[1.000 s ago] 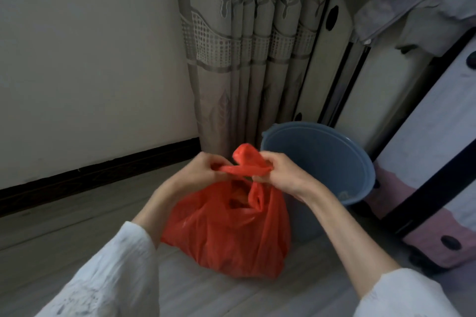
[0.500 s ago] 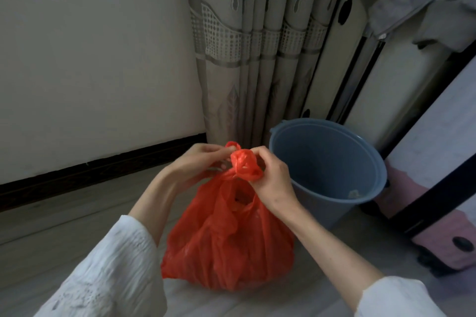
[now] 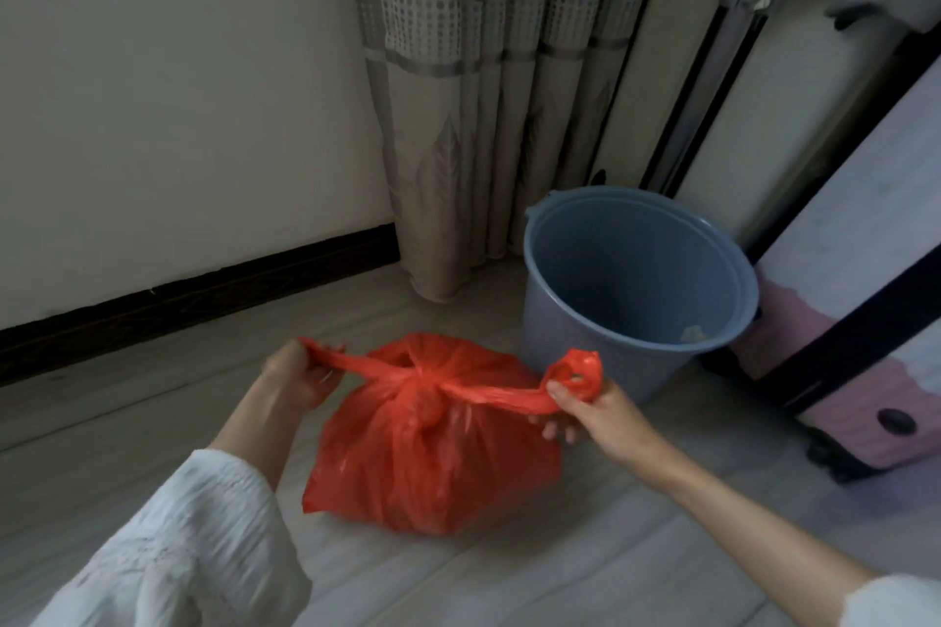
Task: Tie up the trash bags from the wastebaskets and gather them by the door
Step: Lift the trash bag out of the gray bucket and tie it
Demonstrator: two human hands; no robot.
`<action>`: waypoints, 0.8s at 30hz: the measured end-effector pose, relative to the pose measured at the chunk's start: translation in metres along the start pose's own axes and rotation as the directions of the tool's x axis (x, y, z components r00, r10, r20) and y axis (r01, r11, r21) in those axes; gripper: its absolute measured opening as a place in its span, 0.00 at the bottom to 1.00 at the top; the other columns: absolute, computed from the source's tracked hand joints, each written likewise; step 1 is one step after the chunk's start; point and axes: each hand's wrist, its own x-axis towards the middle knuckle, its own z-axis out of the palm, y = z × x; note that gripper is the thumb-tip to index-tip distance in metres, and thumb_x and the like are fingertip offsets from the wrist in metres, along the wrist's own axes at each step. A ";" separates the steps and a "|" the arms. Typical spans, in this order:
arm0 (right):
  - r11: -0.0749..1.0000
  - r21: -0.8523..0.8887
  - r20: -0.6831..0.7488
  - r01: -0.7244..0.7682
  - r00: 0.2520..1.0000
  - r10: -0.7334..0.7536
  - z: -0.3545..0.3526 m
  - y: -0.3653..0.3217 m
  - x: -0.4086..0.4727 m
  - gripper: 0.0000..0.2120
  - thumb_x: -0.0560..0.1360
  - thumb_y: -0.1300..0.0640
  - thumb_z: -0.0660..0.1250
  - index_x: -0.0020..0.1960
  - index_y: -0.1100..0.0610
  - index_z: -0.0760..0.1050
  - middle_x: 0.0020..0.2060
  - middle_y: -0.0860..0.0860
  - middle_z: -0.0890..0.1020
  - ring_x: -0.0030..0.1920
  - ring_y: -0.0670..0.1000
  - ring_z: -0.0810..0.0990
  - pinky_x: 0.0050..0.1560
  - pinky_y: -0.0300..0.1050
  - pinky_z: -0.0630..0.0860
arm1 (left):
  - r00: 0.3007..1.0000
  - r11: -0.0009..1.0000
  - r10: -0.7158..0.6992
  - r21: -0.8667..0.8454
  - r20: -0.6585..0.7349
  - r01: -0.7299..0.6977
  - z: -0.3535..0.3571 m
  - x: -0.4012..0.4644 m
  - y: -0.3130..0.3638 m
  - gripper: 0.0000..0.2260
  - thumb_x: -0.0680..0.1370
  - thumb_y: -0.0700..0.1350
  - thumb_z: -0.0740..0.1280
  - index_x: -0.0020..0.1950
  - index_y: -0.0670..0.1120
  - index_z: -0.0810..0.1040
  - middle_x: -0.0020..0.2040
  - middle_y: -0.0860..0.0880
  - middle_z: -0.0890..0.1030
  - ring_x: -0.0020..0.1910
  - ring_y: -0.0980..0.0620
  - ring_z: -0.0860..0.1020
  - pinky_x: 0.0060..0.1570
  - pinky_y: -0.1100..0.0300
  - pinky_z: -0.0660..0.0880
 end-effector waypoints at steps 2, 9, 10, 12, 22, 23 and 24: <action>0.995 0.024 0.031 -0.099 0.995 0.098 -0.013 0.020 -0.010 0.17 0.78 0.65 0.57 0.32 0.60 0.74 0.22 0.48 0.82 0.21 0.44 0.78 0.21 0.32 0.68 | 0.998 0.999 -0.048 -0.001 -0.030 0.048 -0.012 0.005 -0.011 0.10 0.70 0.33 0.51 0.32 0.45 0.63 0.19 0.50 0.74 0.15 0.57 0.74 0.34 0.59 0.69; 0.967 0.173 -0.036 -0.189 0.979 0.198 -0.028 0.026 -0.021 0.11 0.78 0.64 0.57 0.41 0.66 0.73 0.23 0.50 0.82 0.18 0.45 0.78 0.18 0.33 0.69 | 0.998 0.998 0.013 0.055 0.066 -0.017 0.008 0.001 -0.012 0.15 0.78 0.45 0.52 0.33 0.46 0.70 0.34 0.49 0.75 0.37 0.54 0.73 0.40 0.57 0.70; 0.952 0.237 -0.050 -0.192 0.977 0.209 -0.025 0.023 -0.019 0.09 0.78 0.62 0.57 0.45 0.67 0.72 0.27 0.51 0.82 0.19 0.46 0.79 0.19 0.34 0.71 | 0.995 0.998 0.008 0.056 0.100 -0.014 0.013 -0.003 -0.011 0.19 0.78 0.50 0.51 0.34 0.46 0.73 0.38 0.48 0.75 0.39 0.52 0.74 0.43 0.55 0.70; 0.883 0.409 -0.018 -0.229 0.966 0.259 -0.013 0.016 -0.013 0.13 0.77 0.55 0.59 0.49 0.66 0.72 0.37 0.57 0.80 0.24 0.49 0.82 0.23 0.36 0.76 | 0.986 0.999 -0.024 0.044 0.165 0.017 0.021 -0.009 -0.014 0.23 0.78 0.59 0.47 0.41 0.48 0.76 0.43 0.45 0.78 0.43 0.46 0.76 0.52 0.51 0.69; 0.867 0.436 0.204 -0.242 0.965 0.167 0.067 0.010 -0.007 0.34 0.46 0.32 0.76 0.45 0.51 0.78 0.41 0.47 0.83 0.41 0.42 0.80 0.40 0.39 0.75 | 0.990 0.983 0.031 0.173 0.140 -0.055 0.007 -0.041 -0.035 0.06 0.64 0.39 0.55 0.36 0.44 0.70 0.40 0.47 0.77 0.37 0.49 0.72 0.38 0.57 0.67; 0.944 0.279 0.199 -0.176 0.972 0.122 0.068 0.014 -0.010 0.27 0.53 0.35 0.77 0.44 0.50 0.78 0.43 0.46 0.82 0.42 0.39 0.79 0.45 0.37 0.73 | 0.987 0.978 0.038 0.196 0.154 -0.068 0.002 -0.043 -0.039 0.06 0.63 0.37 0.56 0.34 0.44 0.71 0.34 0.48 0.78 0.35 0.50 0.72 0.37 0.58 0.67; 0.989 0.106 0.206 -0.101 0.975 0.077 0.070 0.020 -0.012 0.20 0.60 0.42 0.77 0.47 0.50 0.78 0.47 0.45 0.81 0.45 0.37 0.78 0.50 0.34 0.71 | 0.986 0.965 0.049 0.247 0.161 -0.088 -0.003 -0.044 -0.044 0.07 0.66 0.34 0.57 0.34 0.44 0.72 0.29 0.50 0.79 0.34 0.52 0.72 0.37 0.61 0.67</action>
